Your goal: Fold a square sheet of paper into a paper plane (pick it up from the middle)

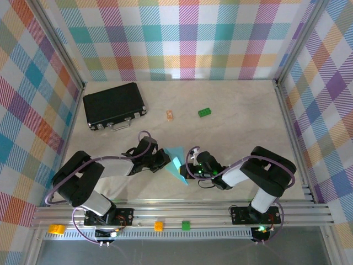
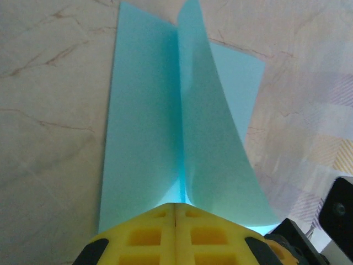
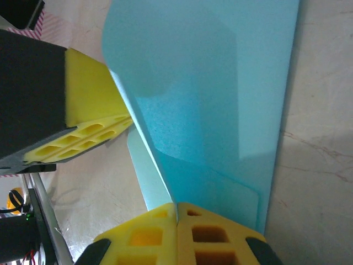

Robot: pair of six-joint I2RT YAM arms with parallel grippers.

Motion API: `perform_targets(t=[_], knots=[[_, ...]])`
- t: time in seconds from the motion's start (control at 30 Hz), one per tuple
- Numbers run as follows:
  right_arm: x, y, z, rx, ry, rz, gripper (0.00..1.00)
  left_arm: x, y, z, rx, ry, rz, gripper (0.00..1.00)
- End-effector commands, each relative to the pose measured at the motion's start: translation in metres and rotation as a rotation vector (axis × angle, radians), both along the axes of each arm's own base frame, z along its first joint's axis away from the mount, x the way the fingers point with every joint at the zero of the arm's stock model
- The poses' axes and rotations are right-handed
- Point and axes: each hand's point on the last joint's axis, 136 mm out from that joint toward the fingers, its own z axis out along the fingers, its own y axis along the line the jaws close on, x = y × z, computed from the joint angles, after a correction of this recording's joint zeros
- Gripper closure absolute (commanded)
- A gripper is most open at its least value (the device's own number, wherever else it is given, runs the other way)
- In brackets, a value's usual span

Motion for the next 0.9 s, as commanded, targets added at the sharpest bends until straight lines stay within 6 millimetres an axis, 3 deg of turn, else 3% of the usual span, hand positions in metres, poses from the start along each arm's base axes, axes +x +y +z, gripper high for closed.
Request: perform_targets(t=[0.0,0.4,0.87], knots=[[0.002,-0.005,-0.008,-0.009,0.009,-0.027,1.0,0.002,-0.009,0.001,-0.015,-0.012,-0.034,0.95],[0.003,-0.005,0.003,0.026,-0.014,-0.034,1.0,-0.024,0.018,-0.035,0.064,0.073,0.039,1.0],[0.004,-0.004,0.014,0.068,-0.033,-0.039,1.0,-0.024,0.02,-0.028,0.065,0.052,0.071,1.0]])
